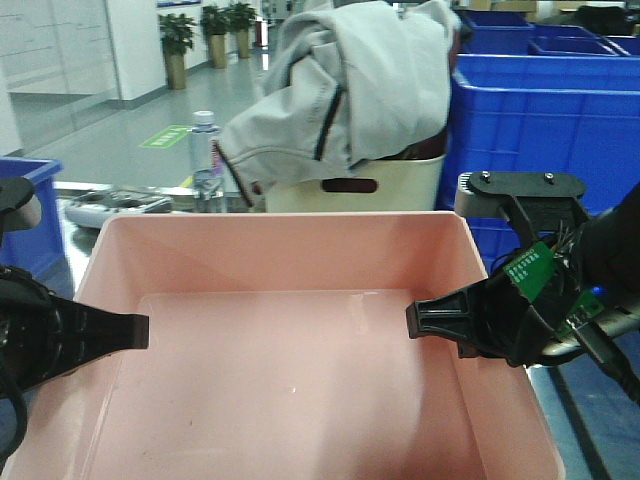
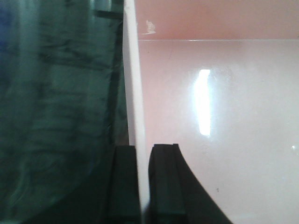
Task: Grab pink bin and stack on right shelf
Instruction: 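Hold the pink bin with both grippers while the base drives to the table, then lower the held pink bin onto the metal table and open both grippers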
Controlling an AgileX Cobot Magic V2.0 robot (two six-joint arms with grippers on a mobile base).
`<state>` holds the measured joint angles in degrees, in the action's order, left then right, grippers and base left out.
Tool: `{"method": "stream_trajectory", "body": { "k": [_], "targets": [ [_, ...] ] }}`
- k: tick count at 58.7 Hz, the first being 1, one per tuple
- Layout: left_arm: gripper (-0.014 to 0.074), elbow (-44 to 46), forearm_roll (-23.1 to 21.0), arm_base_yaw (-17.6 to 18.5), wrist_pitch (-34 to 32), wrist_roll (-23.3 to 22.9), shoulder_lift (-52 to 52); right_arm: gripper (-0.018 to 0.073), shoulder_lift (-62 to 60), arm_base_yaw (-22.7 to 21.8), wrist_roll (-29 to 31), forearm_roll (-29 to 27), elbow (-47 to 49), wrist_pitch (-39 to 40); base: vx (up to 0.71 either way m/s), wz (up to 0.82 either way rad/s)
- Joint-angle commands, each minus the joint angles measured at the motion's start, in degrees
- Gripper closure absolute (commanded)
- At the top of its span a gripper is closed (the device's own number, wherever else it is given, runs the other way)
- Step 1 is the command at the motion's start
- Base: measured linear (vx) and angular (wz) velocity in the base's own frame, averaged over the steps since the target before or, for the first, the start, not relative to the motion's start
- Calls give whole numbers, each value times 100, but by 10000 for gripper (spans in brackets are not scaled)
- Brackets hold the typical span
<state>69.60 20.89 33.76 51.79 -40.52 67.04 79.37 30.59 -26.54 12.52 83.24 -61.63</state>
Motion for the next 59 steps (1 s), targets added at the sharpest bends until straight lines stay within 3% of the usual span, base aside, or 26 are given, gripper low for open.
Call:
{"method": "stream_trajectory", "body": {
  "k": [1, 25, 59],
  "targets": [
    [485, 158, 172, 53, -473, -14, -124, 485, -190, -16, 72, 237, 167, 369, 16, -34],
    [485, 158, 172, 53, -473, -14, -124, 485, -190, -16, 72, 237, 167, 369, 12, -28],
    [485, 158, 173, 53, -485, -14, -124, 485, -190, -16, 77, 237, 167, 369, 1, -2]
  ]
}}
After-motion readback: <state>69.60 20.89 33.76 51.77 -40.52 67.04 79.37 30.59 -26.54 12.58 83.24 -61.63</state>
